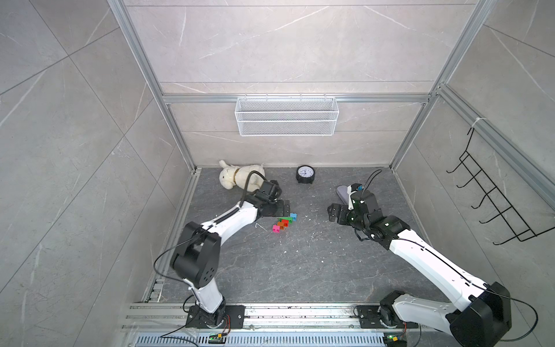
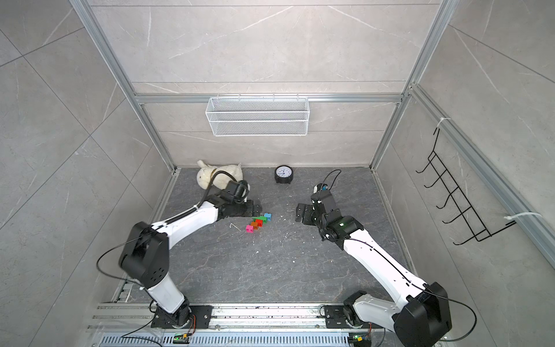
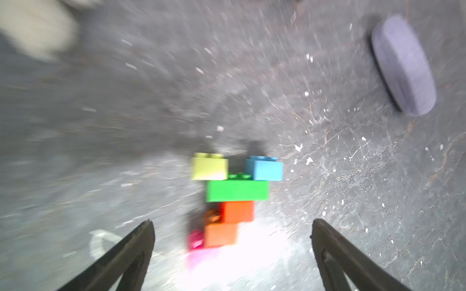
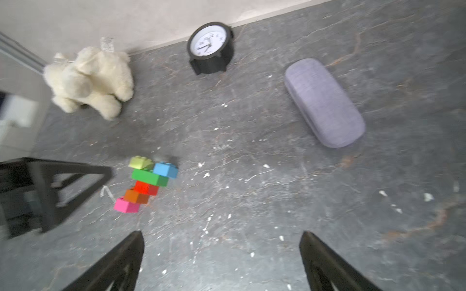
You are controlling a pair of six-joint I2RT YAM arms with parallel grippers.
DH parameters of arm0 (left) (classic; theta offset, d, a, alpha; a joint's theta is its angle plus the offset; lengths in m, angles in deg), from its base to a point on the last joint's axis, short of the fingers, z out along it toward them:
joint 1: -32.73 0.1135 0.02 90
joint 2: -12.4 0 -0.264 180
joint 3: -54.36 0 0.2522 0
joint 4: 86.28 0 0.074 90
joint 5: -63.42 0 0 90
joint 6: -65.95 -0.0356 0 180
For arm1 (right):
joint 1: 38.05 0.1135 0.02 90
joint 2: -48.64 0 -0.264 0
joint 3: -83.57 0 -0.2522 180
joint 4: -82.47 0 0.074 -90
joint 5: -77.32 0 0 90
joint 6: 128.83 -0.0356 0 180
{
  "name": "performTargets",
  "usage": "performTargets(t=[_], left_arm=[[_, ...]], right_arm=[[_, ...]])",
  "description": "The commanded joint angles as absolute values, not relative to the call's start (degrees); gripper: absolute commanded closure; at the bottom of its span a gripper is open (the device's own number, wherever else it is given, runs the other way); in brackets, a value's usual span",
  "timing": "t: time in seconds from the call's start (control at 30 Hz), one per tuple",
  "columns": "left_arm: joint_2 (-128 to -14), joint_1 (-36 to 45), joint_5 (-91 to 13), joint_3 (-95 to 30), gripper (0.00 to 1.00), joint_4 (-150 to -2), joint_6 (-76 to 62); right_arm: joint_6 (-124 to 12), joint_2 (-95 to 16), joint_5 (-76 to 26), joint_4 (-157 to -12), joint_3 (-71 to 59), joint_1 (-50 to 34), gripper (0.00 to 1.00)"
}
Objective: Assemble the letter y with lego
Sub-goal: Reset both arms
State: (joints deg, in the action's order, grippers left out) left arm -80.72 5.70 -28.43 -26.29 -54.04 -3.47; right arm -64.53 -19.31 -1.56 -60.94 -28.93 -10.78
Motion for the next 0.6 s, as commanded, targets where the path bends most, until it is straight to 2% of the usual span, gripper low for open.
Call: performTargets(t=[0.0, 0.13, 0.23, 0.43, 0.57], left_arm=[[-73.91, 13.31, -29.13, -19.21, 0.0, -59.19, -14.56], [-68.54, 26.04, -30.47, -9.47, 0.0, -65.79, -18.76], [-66.58, 31.33, -28.89, -1.13, 0.0, -75.34, -23.61], [-68.03, 35.54, -28.91, 11.08, 0.0, -97.71, -24.7], [-72.78, 35.54, -29.17, 21.06, 0.0, -121.23, -26.03]], right_arm=[[-54.98, -17.95, 9.18, -65.91, -34.32, -12.14, 0.01], [-49.84, -16.55, 14.79, -74.18, -41.07, -15.06, 0.0], [-46.84, -16.35, 14.86, -83.64, -47.16, -18.12, 0.0], [-43.51, -21.84, 9.58, -102.1, -56.72, -22.76, 0.0], [-41.14, -25.46, 4.9, -119.63, -61.89, -25.29, 0.0]])
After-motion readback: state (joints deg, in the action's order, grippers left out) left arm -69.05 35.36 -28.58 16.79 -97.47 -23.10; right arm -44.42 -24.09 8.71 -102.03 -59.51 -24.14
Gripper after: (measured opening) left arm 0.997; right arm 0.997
